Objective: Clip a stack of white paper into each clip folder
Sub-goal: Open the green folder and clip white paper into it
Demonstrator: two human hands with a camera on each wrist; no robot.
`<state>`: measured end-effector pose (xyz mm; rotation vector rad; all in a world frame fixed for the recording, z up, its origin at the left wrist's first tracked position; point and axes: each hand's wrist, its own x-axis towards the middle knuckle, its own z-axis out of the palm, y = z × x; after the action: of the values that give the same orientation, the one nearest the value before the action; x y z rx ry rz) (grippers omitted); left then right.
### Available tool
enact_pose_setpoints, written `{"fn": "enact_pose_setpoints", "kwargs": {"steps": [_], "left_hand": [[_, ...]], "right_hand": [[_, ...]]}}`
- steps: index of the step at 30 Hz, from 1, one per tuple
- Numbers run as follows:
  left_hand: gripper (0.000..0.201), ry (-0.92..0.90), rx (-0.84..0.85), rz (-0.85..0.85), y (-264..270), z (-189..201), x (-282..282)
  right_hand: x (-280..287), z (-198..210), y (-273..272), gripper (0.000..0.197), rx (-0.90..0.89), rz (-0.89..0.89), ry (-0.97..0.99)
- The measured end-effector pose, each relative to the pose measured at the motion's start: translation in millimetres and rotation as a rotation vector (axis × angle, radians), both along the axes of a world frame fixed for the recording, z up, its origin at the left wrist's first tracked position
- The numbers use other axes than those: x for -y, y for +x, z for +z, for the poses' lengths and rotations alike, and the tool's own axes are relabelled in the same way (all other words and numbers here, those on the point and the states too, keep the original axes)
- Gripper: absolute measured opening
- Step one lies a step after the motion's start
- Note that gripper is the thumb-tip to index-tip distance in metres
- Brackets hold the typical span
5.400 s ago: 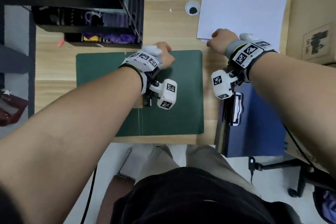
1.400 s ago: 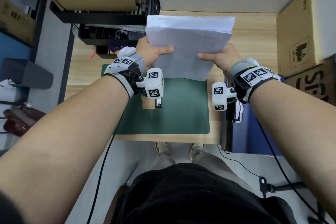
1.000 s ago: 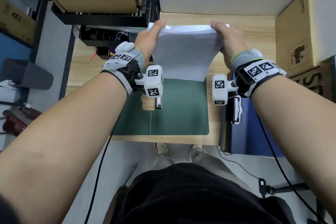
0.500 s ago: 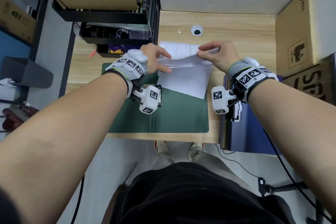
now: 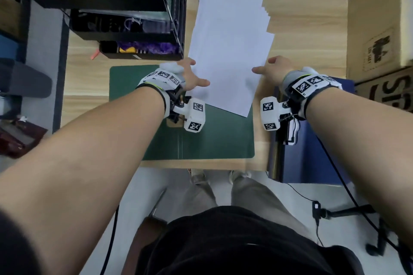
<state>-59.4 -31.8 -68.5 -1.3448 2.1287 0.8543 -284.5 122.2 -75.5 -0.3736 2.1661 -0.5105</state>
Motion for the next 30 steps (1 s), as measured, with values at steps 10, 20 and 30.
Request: {"fn": "enact_pose_setpoints", "kwargs": {"steps": [10, 20, 30], "left_hand": [[0.116, 0.006, 0.018, 0.216, -74, -32, 13], [0.079, 0.105, -0.017, 0.374, -97, -36, 37], [0.069, 0.107, -0.034, 0.330, -117, -34, 52]], "right_hand": [[34, -99, -46, 0.094, 0.264, -0.258, -0.113], [59, -40, -33, 0.091, 0.217, -0.342, -0.144], [63, -82, -64, 0.060, 0.262, -0.286, -0.142]]}}
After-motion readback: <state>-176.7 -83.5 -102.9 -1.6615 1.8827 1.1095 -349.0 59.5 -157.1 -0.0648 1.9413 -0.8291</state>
